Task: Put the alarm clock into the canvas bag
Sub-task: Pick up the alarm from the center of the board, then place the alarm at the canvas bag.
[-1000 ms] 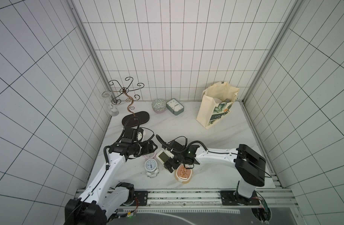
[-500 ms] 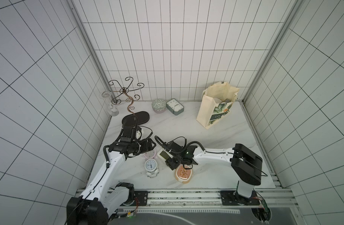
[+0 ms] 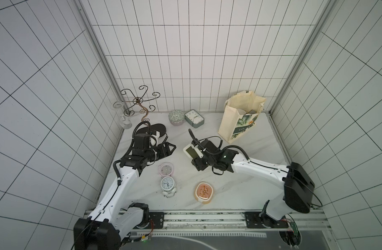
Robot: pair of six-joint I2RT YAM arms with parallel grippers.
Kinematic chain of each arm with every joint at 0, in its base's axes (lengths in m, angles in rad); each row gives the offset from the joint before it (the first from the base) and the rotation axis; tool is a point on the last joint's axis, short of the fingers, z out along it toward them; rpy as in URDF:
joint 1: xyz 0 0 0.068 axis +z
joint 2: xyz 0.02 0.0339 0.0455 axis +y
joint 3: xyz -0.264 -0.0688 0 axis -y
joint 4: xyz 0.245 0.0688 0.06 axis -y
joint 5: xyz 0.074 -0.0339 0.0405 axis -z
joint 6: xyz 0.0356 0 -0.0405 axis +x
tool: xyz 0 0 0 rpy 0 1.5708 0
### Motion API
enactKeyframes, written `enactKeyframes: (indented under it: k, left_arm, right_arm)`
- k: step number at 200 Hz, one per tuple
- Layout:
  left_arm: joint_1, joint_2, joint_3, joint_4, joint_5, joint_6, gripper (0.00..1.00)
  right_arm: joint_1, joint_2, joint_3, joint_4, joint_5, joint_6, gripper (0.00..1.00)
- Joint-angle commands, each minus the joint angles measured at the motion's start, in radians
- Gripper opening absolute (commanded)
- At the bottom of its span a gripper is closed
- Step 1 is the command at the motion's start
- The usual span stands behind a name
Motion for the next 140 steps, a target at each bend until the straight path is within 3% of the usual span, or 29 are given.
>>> enactKeyframes:
  k: [1, 23, 46, 81, 140]
  left_arm:
    - [0.001, -0.009, 0.042, 0.27, 0.134, -0.1, 0.81]
    - [-0.04, 0.022, 0.046, 0.491, 0.143, -0.2, 0.81]
    - [-0.122, 0.09, 0.114, 0.56, 0.135, -0.211, 0.81]
    - [-0.265, 0.192, 0.204, 0.676, 0.029, -0.229, 0.81]
    - [-0.321, 0.401, 0.357, 0.726, -0.123, -0.211, 0.79]
  right_arm:
    - [-0.09, -0.095, 0.187, -0.013, 0.062, -0.049, 0.52]
    - [-0.183, -0.14, 0.28, -0.016, 0.089, -0.088, 0.52]
    - [-0.289, -0.15, 0.403, -0.017, 0.097, -0.125, 0.52]
    - [-0.5, -0.118, 0.549, -0.008, 0.104, -0.107, 0.48]
    - [-0.796, 0.109, 0.706, 0.008, 0.006, -0.002, 0.48]
